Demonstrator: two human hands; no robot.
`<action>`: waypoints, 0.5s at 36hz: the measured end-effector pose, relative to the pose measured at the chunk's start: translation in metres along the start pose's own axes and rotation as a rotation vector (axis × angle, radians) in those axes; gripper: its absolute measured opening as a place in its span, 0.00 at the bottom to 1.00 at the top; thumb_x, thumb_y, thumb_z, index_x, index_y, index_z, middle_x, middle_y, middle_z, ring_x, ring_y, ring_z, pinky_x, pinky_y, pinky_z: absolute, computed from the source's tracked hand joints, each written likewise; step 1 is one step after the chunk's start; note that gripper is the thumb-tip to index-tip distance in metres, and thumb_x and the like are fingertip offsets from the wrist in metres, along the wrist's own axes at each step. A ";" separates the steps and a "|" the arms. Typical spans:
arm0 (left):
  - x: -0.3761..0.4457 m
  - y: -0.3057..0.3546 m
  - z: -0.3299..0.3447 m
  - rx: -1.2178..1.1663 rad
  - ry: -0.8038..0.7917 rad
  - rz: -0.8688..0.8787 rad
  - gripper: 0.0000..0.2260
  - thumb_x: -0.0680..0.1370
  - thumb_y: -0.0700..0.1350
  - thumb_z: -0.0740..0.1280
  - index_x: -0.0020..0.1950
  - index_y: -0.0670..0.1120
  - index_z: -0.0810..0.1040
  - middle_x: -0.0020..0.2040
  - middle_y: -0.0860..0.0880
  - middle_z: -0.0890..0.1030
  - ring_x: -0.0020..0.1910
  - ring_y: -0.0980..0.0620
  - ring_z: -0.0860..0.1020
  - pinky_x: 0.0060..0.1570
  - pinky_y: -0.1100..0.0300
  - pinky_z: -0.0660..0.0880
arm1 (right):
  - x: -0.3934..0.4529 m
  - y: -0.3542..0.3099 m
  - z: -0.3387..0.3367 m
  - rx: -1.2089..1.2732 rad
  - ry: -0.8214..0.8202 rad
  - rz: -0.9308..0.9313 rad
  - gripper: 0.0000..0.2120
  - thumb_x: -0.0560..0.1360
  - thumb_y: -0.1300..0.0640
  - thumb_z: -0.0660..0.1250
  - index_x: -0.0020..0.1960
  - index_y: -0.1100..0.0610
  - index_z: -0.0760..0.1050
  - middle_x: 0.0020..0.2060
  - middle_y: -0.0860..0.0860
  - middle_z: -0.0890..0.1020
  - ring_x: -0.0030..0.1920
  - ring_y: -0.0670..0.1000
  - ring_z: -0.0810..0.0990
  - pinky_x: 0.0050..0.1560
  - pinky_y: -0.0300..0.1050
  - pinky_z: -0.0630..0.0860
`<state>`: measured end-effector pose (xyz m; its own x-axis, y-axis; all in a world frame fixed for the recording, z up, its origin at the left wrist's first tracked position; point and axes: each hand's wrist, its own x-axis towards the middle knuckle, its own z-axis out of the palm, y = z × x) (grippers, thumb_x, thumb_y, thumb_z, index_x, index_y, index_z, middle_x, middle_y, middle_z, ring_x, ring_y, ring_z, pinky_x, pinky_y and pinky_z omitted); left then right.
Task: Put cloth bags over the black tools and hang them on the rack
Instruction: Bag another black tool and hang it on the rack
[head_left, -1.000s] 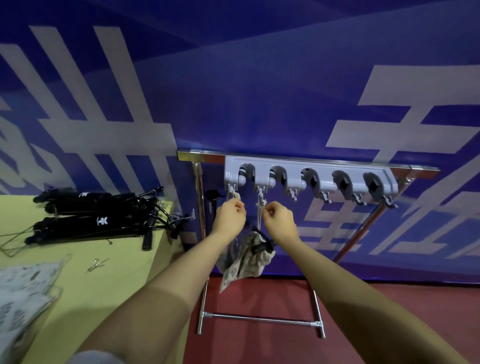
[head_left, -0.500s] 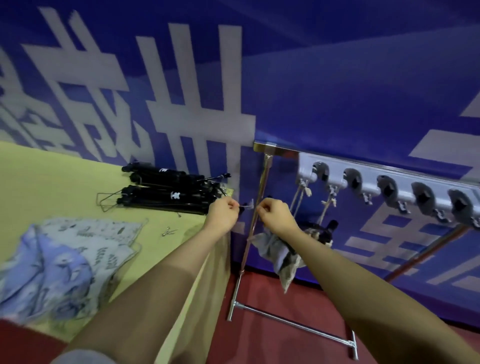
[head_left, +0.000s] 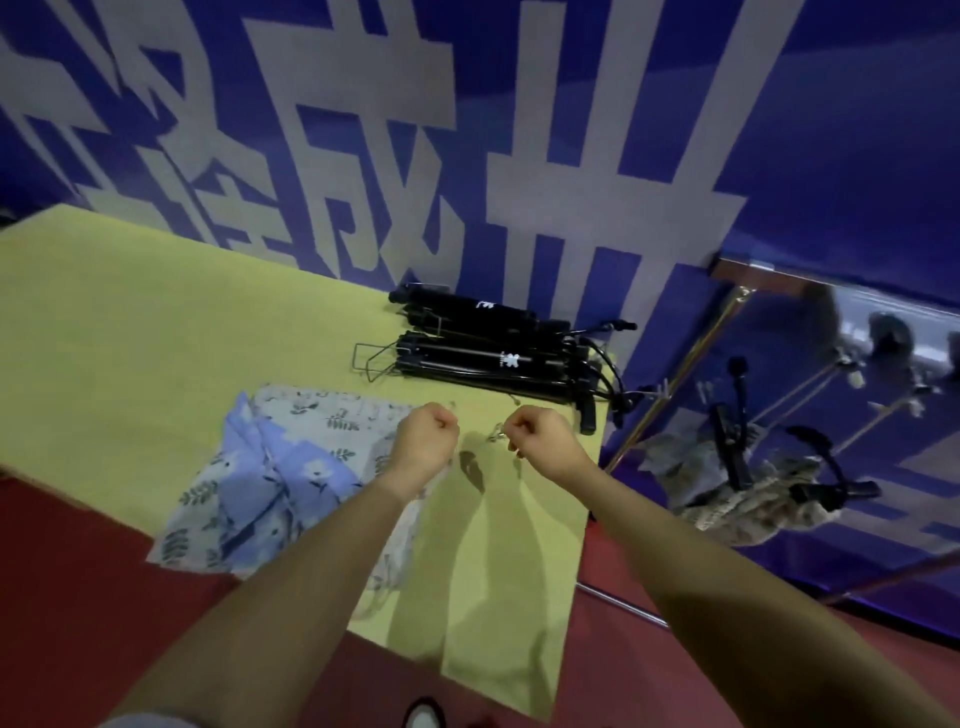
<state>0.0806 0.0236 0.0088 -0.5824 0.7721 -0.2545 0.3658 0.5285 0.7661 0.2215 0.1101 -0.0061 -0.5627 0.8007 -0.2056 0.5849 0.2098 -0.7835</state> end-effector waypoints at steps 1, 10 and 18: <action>0.002 -0.011 -0.008 -0.001 0.002 -0.012 0.09 0.79 0.41 0.61 0.54 0.41 0.79 0.55 0.43 0.80 0.54 0.45 0.77 0.50 0.59 0.73 | 0.003 -0.003 0.011 -0.006 -0.014 -0.002 0.09 0.76 0.61 0.62 0.39 0.54 0.75 0.32 0.50 0.79 0.36 0.53 0.79 0.43 0.51 0.79; 0.018 -0.103 -0.054 0.149 -0.059 -0.080 0.07 0.78 0.36 0.61 0.46 0.41 0.79 0.48 0.41 0.80 0.45 0.42 0.76 0.51 0.52 0.76 | 0.007 -0.030 0.102 -0.091 -0.236 -0.117 0.04 0.74 0.61 0.65 0.45 0.56 0.79 0.44 0.54 0.83 0.45 0.54 0.81 0.49 0.52 0.78; 0.017 -0.136 -0.070 0.330 -0.179 -0.031 0.15 0.76 0.32 0.60 0.59 0.44 0.78 0.60 0.43 0.79 0.55 0.43 0.77 0.52 0.52 0.76 | 0.009 -0.046 0.151 -0.554 -0.327 -0.202 0.27 0.65 0.32 0.68 0.52 0.52 0.76 0.52 0.51 0.74 0.56 0.53 0.64 0.55 0.50 0.57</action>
<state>-0.0303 -0.0598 -0.0588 -0.4712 0.7881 -0.3961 0.5816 0.6152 0.5322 0.1010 0.0231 -0.0604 -0.7892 0.5228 -0.3222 0.6140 0.6642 -0.4264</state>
